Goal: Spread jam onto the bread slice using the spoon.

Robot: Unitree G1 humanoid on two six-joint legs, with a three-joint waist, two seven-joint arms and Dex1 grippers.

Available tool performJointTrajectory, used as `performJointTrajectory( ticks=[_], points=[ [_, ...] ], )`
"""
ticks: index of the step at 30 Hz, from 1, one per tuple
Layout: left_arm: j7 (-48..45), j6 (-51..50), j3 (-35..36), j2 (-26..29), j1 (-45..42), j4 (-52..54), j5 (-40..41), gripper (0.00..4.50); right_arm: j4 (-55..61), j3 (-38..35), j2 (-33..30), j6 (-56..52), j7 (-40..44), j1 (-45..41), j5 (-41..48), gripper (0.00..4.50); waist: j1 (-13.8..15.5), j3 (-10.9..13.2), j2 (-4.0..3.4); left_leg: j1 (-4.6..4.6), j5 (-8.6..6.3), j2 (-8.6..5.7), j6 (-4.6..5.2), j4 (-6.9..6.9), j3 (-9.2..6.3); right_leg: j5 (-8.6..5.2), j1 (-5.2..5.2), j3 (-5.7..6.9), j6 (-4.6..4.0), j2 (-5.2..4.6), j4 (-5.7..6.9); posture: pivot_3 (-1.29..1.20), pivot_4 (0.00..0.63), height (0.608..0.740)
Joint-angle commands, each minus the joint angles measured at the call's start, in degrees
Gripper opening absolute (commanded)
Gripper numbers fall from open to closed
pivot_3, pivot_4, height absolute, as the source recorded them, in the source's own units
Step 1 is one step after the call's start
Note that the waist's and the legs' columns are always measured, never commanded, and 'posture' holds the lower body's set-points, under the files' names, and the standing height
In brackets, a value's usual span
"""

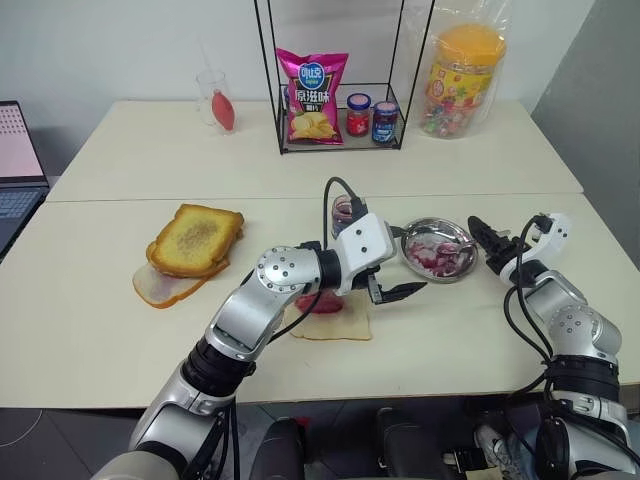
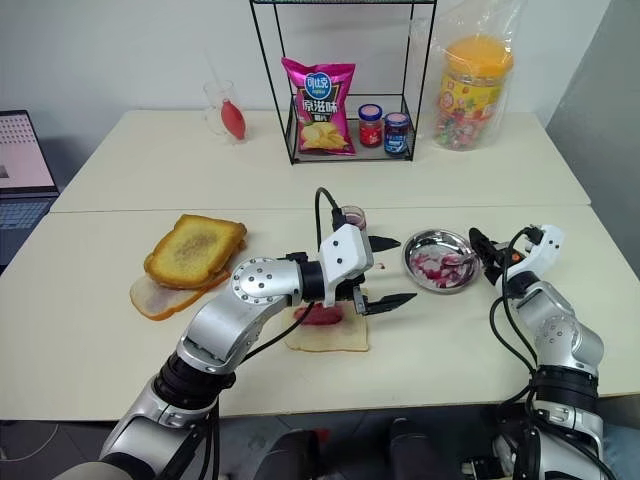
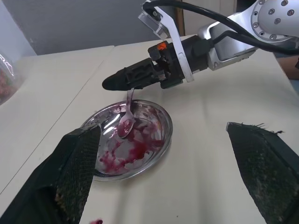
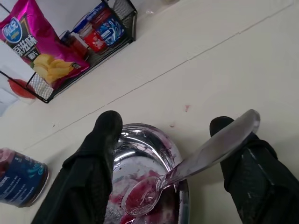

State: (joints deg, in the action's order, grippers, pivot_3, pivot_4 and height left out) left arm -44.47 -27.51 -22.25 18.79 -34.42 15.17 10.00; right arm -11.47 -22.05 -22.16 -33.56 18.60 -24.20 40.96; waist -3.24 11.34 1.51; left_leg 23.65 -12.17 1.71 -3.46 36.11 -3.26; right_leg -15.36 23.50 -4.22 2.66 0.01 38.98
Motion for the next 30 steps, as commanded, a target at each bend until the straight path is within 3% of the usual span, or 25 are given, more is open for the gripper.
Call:
performJointTrajectory(
  ticks=[1,2,13,21,25,30],
  points=[
    [-0.13,0.68,0.18,-0.48,-1.3,0.61,-0.35,4.5,3.09,1.27,-0.88,3.76,1.69,0.87,-3.46,4.29,0.0,0.0,0.0,0.0,0.0,0.0,0.0,0.0,0.0,0.0,0.0,0.0,0.0,0.0,0.0,0.0,0.15,0.74],
    [-0.16,0.76,0.19,-0.48,-1.32,0.55,-0.36,4.5,3.27,1.8,-0.95,4.71,1.99,1.08,-4.53,4.48,0.0,0.0,0.0,0.0,0.0,0.0,0.0,0.0,0.0,0.0,0.0,-0.01,0.0,0.0,-0.01,0.0,0.15,0.74],
    [-0.14,1.28,0.48,-0.47,-1.27,0.32,-0.57,4.5,1.76,3.88,-1.22,14.75,1.36,1.71,-14.86,4.48,0.01,0.0,0.0,-0.02,0.0,0.0,0.0,0.0,0.01,0.0,-0.01,-0.01,0.0,-0.01,0.0,0.0,0.15,0.74],
    [0.42,1.14,1.29,-0.38,-1.62,0.55,-0.57,4.5,1.93,2.35,-1.02,16.8,-0.51,1.75,-16.88,4.48,0.02,0.0,0.0,-0.04,0.0,0.0,-0.01,0.0,0.0,0.01,-0.03,-0.01,-0.01,-0.01,0.01,0.0,0.15,0.74],
    [1.23,-0.41,4.26,0.96,-1.33,2.08,0.36,4.5,5.04,0.95,-1.81,16.58,0.01,1.55,-15.66,4.48,0.0,0.0,0.0,-0.05,0.0,0.0,-0.01,0.0,0.0,0.01,-0.03,-0.01,-0.01,-0.01,0.01,0.0,0.15,0.74],
    [0.23,-5.93,12.48,7.6,0.96,5.63,4.0,4.5,12.87,0.94,-5.62,13.23,4.52,3.42,-13.15,4.48,-0.12,0.01,-0.03,-0.11,0.0,0.02,0.0,-0.03,-0.01,0.0,-0.03,0.0,-0.01,0.01,0.05,0.0,0.15,0.74]
  ],
)
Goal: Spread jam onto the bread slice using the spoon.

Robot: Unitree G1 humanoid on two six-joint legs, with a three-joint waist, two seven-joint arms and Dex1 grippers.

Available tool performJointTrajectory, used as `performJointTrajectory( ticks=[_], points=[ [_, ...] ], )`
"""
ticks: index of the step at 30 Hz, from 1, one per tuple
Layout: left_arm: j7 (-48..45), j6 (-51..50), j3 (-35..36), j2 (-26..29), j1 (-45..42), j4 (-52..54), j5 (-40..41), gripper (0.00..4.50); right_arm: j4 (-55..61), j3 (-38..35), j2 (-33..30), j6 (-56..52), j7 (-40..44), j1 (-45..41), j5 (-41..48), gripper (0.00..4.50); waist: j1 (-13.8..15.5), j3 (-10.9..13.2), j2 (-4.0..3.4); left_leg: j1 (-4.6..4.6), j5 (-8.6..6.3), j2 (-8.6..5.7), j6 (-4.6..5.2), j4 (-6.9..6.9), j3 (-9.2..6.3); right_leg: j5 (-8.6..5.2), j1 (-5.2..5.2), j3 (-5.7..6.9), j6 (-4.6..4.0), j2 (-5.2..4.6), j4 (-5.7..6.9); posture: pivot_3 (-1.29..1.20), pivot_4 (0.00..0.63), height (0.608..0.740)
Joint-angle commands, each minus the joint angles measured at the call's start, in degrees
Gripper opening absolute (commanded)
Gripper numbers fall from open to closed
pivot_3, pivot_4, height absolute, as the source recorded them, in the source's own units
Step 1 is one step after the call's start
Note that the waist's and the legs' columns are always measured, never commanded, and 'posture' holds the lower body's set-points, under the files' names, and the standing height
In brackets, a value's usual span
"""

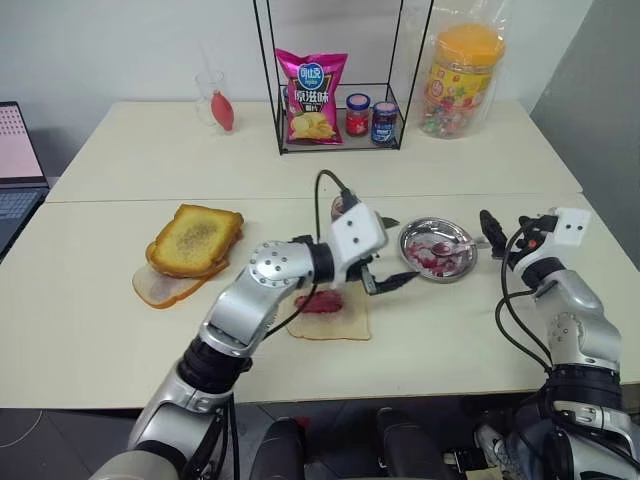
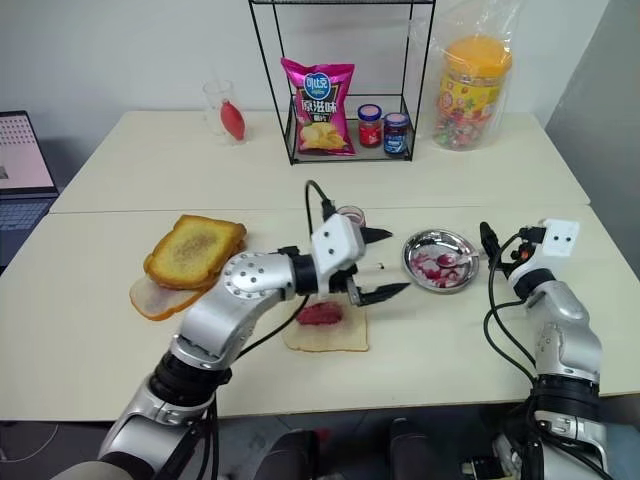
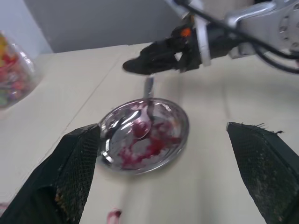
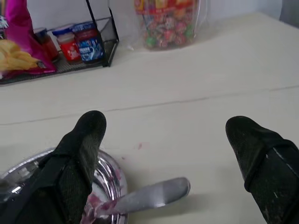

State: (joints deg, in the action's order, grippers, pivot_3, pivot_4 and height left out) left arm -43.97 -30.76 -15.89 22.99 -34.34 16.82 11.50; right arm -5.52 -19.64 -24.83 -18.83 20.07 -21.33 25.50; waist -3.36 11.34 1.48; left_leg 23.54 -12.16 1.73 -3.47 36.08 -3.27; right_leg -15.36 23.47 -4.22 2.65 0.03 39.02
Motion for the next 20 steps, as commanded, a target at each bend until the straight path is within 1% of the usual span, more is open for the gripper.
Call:
performJointTrajectory(
  ticks=[1,4,6,8,11,12,14,16,20],
  points=[
    [-1.44,-2.81,8.38,6.7,2.18,4.01,2.51,4.5,9.6,-1.5,-4.49,-3.5,5.23,1.54,4.34,4.48,0.01,0.0,0.0,-0.01,0.0,0.0,0.0,0.0,0.0,0.0,-0.01,0.01,0.0,0.0,0.0,0.0,0.15,0.74],
    [-3.41,-2.6,13.99,14.8,5.15,2.16,2.42,4.5,16.76,-0.63,-9.84,-8.53,12.44,5.49,8.64,4.48,0.02,0.0,0.0,-0.05,0.0,0.02,0.0,-0.03,0.0,-0.02,-0.04,0.0,-0.02,0.0,-0.02,0.0,0.15,0.74],
    [-4.33,-1.79,16.09,18.46,6.9,1.27,2.34,4.5,19.63,1.04,-14.16,-8.46,17.15,9.03,7.33,4.48,0.16,0.01,-0.01,-0.05,-0.01,0.02,0.0,-0.03,-0.02,-0.03,-0.06,0.04,-0.03,-0.01,-0.05,0.0,0.15,0.74],
    [-6.98,0.0,18.08,22.8,10.74,1.5,2.6,4.5,22.46,1.79,-18.94,-8.25,22.56,13.17,6.79,4.48,0.24,0.01,0.0,-0.05,-0.01,0.01,0.0,-0.01,-0.03,-0.05,-0.11,0.06,-0.04,-0.03,-0.08,0.0,0.15,0.74],
    [-11.75,0.8,21.59,28.79,17.26,2.53,3.72,4.5,25.97,0.58,-24.7,-10.1,28.62,18.11,8.41,4.48,0.29,0.01,0.0,-0.11,-0.01,-0.08,0.0,0.0,0.05,-0.05,-0.2,0.01,0.0,-0.16,-0.15,0.0,0.15,0.74],
    [-13.62,1.29,23.83,30.77,19.96,2.16,4.69,4.5,27.2,0.03,-27.13,-9.99,31.52,20.53,8.44,4.48,0.33,0.01,0.07,-0.15,-0.01,-0.07,0.0,-0.04,0.09,-0.11,-0.23,0.0,0.02,-0.19,-0.15,0.0,0.15,0.74],
    [-15.44,2.68,26.69,32.92,23.02,1.07,5.65,4.5,28.28,-0.68,-29.67,-9.12,34.71,23.15,8.03,4.48,0.45,0.05,0.1,-0.15,-0.01,-0.05,0.0,-0.02,0.07,-0.12,-0.21,0.04,0.02,-0.18,-0.13,0.0,0.15,0.74],
    [-16.28,3.68,28.72,34.14,24.64,0.41,6.07,4.5,28.43,-1.99,-30.48,-9.26,35.79,23.53,8.94,4.48,0.52,0.06,0.15,-0.23,-0.01,-0.03,0.0,0.0,0.04,-0.14,-0.28,0.08,-0.02,-0.17,-0.1,0.0,0.15,0.74],
    [-15.72,4.38,28.78,32.33,24.76,1.69,7.95,4.5,27.06,-2.53,-29.96,-7.0,36.98,21.12,8.46,4.48,0.51,0.06,0.16,-0.34,0.0,-0.04,0.0,0.05,0.12,-0.26,-0.34,0.0,-0.24,-0.2,-0.08,0.0,0.15,0.74]
  ],
)
